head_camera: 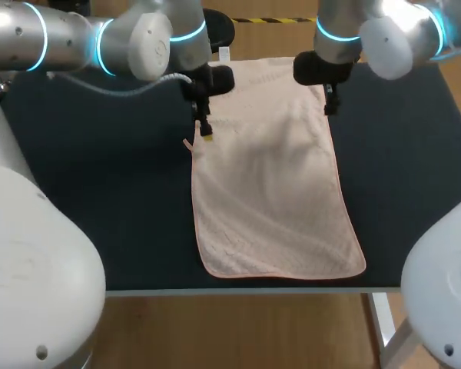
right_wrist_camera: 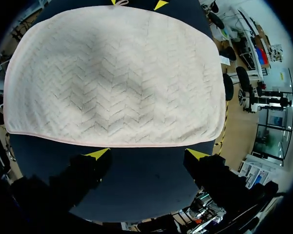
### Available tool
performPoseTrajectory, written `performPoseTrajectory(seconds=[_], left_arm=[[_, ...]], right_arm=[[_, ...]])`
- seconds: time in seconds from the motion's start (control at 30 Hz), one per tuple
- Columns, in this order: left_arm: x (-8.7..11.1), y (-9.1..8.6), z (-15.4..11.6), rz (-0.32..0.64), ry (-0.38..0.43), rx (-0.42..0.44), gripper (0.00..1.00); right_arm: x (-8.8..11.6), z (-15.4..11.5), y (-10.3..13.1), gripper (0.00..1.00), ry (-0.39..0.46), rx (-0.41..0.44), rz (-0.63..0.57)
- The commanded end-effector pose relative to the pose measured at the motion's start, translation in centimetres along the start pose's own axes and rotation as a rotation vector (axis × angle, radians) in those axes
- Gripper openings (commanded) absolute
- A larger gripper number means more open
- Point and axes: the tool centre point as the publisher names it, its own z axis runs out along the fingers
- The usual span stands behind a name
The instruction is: Fold the towel
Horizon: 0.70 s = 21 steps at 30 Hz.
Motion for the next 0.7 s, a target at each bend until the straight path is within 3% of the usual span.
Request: performPoseTrajectory(seconds=[0.03, 0.1, 0.2, 0.7], left_arm=[[9.4, -4.1, -1.0, 0.018, -0.054, -0.024, 1.0], [13.0, -5.9, -1.2, 0.027, -0.054, -0.029, 1.0], [12.0, -5.3, -1.1, 0.032, -0.051, -0.048, 1.0], [11.2, -3.7, -1.4, -0.037, -0.087, -0.098, 1.0]], right_arm=[[-0.2, 1.6, 0.4, 1.0, 0.025, 0.091, 0.026], [-0.2, 2.2, 0.4, 1.0, 0.041, 0.068, 0.046], [-0.1, 2.8, 0.6, 1.0, 0.057, 0.048, 0.05], [1.3, 2.4, 0.9, 1.0, 0.071, 0.002, 0.053]])
